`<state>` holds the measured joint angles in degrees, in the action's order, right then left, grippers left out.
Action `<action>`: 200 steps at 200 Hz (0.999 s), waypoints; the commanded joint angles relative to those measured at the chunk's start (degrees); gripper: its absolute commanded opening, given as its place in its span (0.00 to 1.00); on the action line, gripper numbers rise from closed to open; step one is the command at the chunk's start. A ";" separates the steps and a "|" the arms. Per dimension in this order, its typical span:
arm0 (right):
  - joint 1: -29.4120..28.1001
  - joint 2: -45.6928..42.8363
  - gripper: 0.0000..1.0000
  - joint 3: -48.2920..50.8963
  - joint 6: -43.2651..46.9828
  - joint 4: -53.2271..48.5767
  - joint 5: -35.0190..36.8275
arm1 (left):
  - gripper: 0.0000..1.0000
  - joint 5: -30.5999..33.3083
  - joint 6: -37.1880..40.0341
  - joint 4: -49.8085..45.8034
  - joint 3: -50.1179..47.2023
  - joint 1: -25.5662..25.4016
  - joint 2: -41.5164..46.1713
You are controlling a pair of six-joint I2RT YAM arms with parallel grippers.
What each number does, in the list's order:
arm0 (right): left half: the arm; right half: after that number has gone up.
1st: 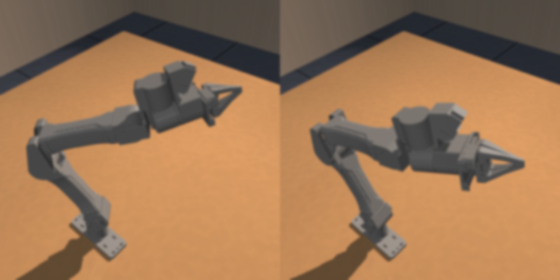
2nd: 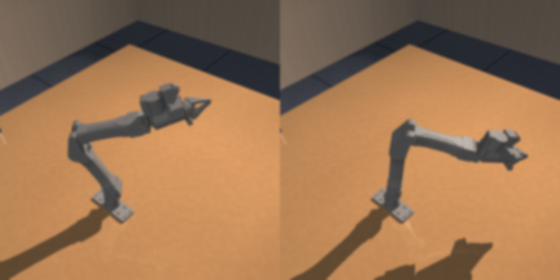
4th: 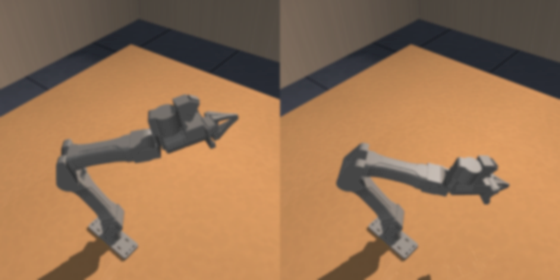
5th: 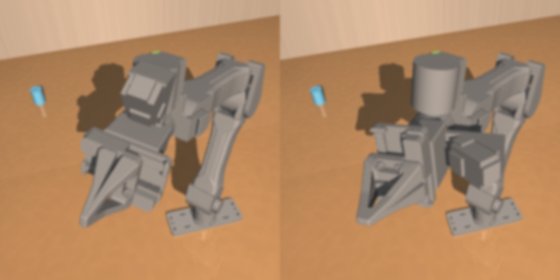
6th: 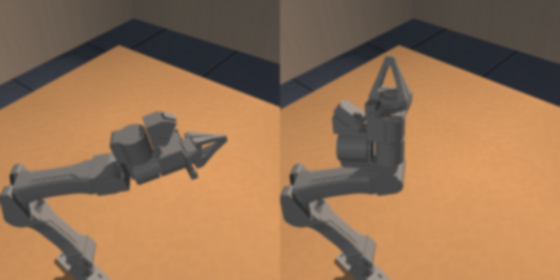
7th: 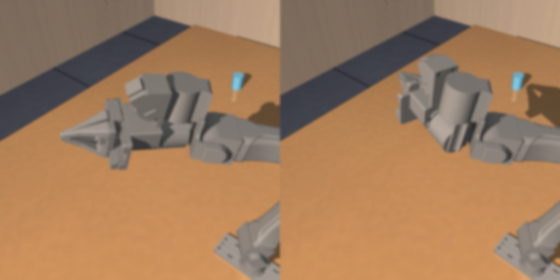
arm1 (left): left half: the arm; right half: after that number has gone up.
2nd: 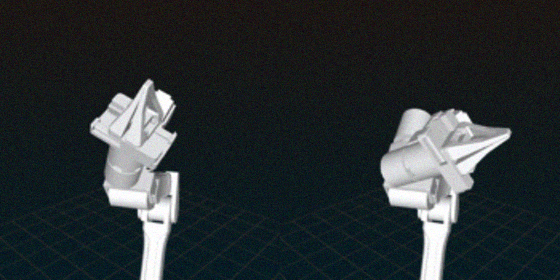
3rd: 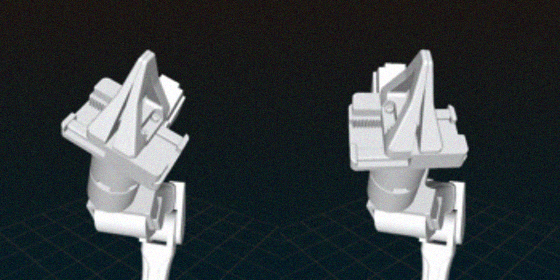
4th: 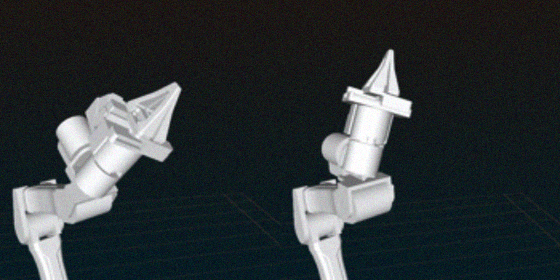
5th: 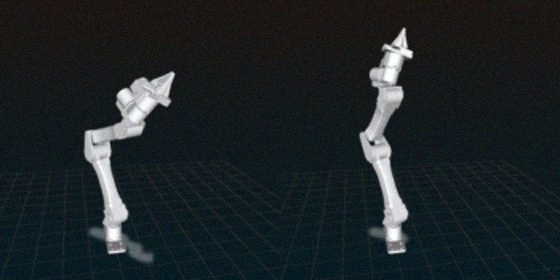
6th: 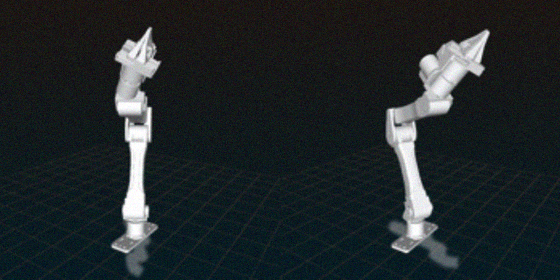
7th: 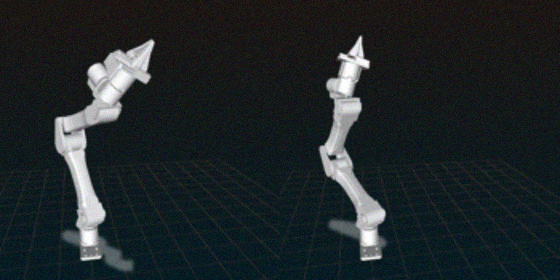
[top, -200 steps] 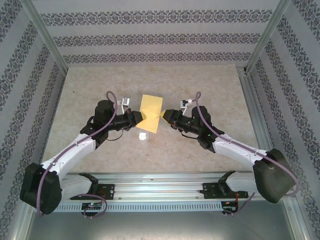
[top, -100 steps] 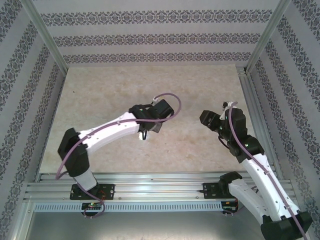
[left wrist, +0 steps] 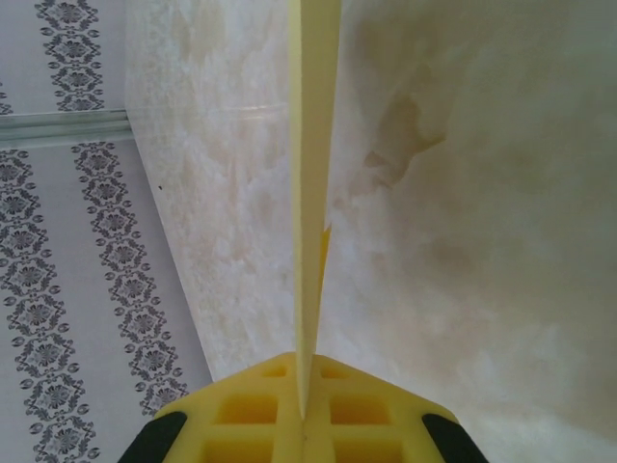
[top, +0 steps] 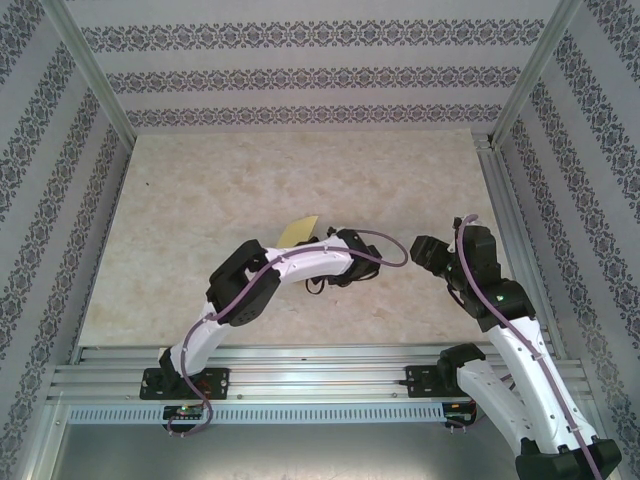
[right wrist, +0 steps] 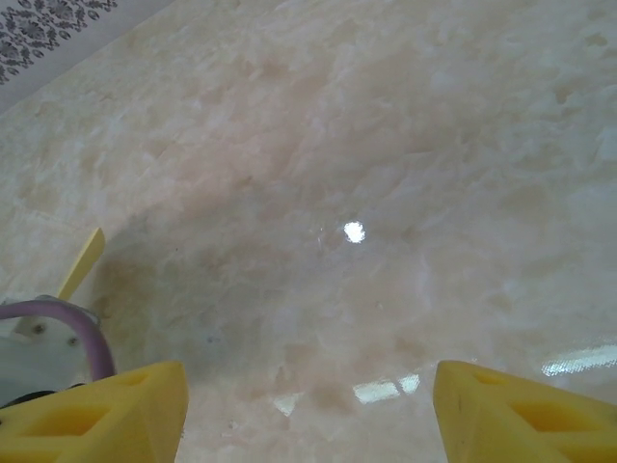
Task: Fold a paper plane with a square sheet of paper (fold left side to right side)
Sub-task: Turn over the paper at the center of the table.
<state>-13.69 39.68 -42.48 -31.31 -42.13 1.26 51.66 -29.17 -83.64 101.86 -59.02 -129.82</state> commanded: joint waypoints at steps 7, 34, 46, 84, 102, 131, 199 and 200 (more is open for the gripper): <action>1.22 0.29 0.70 -1.29 1.87 -3.40 1.20 | 0.02 -4.75 1.78 2.74 3.02 -1.63 -2.52; 2.82 -0.29 0.80 -3.00 3.93 -5.34 2.23 | 0.19 -12.06 4.41 7.28 3.30 -1.80 -3.07; 3.71 -1.12 0.90 -3.55 4.64 -5.89 2.45 | 0.34 -16.52 5.39 10.12 2.93 -1.77 -2.25; 6.25 -3.66 0.98 -5.51 5.73 -6.19 2.32 | 0.69 -31.88 7.32 20.16 -1.06 -0.43 6.74; 6.69 -3.56 0.98 -7.49 8.11 -6.57 0.68 | 0.78 -38.90 7.12 25.18 -5.40 1.78 14.32; 6.66 -2.90 0.96 -8.89 8.45 -5.18 -4.87 | 0.89 -45.58 6.44 31.37 -14.63 6.59 28.69; -12.13 12.20 0.59 0.62 -8.35 19.52 -13.87 | 0.91 -73.64 -3.61 55.61 -48.50 29.67 55.51; -12.67 12.58 0.59 0.67 -8.52 20.02 -13.63 | 0.91 -74.03 -3.83 55.91 -48.77 29.89 55.66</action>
<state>-16.12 45.32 -45.63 -31.83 -36.58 -11.20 -7.57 -27.38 -39.51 61.89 -34.04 -76.75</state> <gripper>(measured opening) 0.594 0.913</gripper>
